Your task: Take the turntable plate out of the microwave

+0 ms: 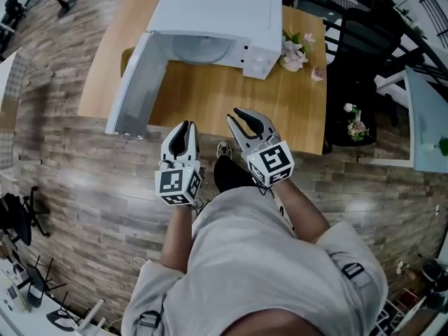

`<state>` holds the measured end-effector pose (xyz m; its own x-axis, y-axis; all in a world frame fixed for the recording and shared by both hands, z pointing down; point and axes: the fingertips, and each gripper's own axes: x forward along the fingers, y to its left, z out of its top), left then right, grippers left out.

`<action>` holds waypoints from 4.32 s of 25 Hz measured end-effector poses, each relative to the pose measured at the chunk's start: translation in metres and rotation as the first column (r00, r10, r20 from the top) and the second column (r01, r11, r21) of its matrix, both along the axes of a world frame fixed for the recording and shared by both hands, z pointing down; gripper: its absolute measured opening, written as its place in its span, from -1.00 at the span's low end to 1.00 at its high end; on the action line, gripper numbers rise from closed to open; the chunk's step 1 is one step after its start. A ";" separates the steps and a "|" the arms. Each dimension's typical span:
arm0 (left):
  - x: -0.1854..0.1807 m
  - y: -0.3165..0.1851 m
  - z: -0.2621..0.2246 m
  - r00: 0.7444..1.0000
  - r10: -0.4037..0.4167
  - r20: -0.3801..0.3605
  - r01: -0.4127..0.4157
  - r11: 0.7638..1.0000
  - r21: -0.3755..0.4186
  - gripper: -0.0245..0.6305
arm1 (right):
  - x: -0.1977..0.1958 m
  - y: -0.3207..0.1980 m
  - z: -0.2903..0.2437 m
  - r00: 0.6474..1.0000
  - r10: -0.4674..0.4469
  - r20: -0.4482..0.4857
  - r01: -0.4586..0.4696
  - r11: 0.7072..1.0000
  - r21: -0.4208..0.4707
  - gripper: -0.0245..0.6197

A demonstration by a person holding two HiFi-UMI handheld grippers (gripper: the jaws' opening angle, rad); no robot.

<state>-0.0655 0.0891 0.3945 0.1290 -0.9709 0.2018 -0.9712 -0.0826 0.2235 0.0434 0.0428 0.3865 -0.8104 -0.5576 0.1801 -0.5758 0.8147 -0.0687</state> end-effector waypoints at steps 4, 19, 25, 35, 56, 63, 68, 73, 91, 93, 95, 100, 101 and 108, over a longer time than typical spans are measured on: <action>-0.012 -0.050 0.010 1.000 0.024 -0.002 -0.024 0.999 -0.042 -0.75 | -0.010 -0.047 0.009 1.000 0.015 0.012 -0.015 0.999 -0.040 -0.66; -0.037 -0.151 0.102 0.993 0.045 -0.110 -0.070 0.969 -0.237 -0.75 | -0.017 -0.137 0.115 0.992 0.122 -0.002 -0.117 0.946 -0.302 -0.65; -0.056 -0.180 0.136 0.979 0.018 -0.205 -0.076 0.958 -0.277 -0.75 | -0.033 -0.150 0.153 0.985 0.163 -0.051 -0.171 0.917 -0.361 -0.65; -0.076 -0.218 0.189 0.916 -0.017 -0.400 -0.124 0.938 -0.323 -0.73 | -0.073 -0.182 0.195 0.969 0.247 -0.023 -0.227 0.848 -0.479 -0.64; -0.095 -0.253 0.222 0.742 -0.132 -0.657 -0.110 0.943 -0.315 -0.54 | -0.086 -0.224 0.240 0.833 0.534 0.144 -0.240 0.584 -0.776 -0.48; -0.098 -0.262 0.231 0.731 -0.130 -0.670 -0.121 0.941 -0.315 -0.41 | -0.088 -0.233 0.242 0.786 0.582 0.207 -0.207 0.563 -0.800 -0.39; -0.095 -0.271 0.236 0.696 -0.140 -0.704 -0.139 0.936 -0.324 -0.41 | -0.090 -0.236 0.246 0.750 0.622 0.224 -0.191 0.528 -0.827 -0.41; -0.096 -0.275 0.239 0.690 -0.155 -0.707 -0.137 0.931 -0.337 -0.56 | -0.094 -0.235 0.247 0.717 0.656 0.237 -0.164 0.489 -0.857 -0.59; -0.078 -0.248 0.240 0.744 -0.114 -0.659 -0.183 0.913 -0.364 -0.59 | -0.074 -0.212 0.245 0.764 0.630 0.141 -0.233 0.473 -0.850 -0.68; -0.078 -0.244 0.242 0.745 -0.110 -0.658 -0.189 0.911 -0.367 -0.59 | -0.070 -0.208 0.246 0.773 0.621 0.130 -0.250 0.486 -0.837 -0.66; -0.078 -0.241 0.243 0.750 -0.106 -0.653 -0.197 0.907 -0.373 -0.59 | -0.069 -0.207 0.247 0.797 0.589 0.137 -0.241 0.516 -0.822 -0.56; -0.076 -0.240 0.241 0.754 -0.090 -0.650 -0.212 0.904 -0.371 -0.59 | -0.072 -0.225 0.244 0.766 0.599 0.235 -0.150 0.521 -0.840 -0.12; -0.075 -0.241 0.241 0.759 -0.080 -0.646 -0.216 0.905 -0.366 -0.57 | -0.073 -0.229 0.244 0.765 0.596 0.242 -0.145 0.527 -0.837 -0.16; -0.089 -0.264 0.237 0.738 -0.094 -0.669 -0.170 0.932 -0.319 -0.20 | -0.069 -0.234 0.250 0.765 0.608 0.211 -0.183 0.519 -0.835 -0.59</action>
<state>-0.1540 -0.1749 0.6311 0.3925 -0.8467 0.3592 -0.5562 0.0925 0.8259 -0.0253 -0.1908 0.6361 -0.6294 -0.6742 0.3864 -0.5474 0.0317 -0.8363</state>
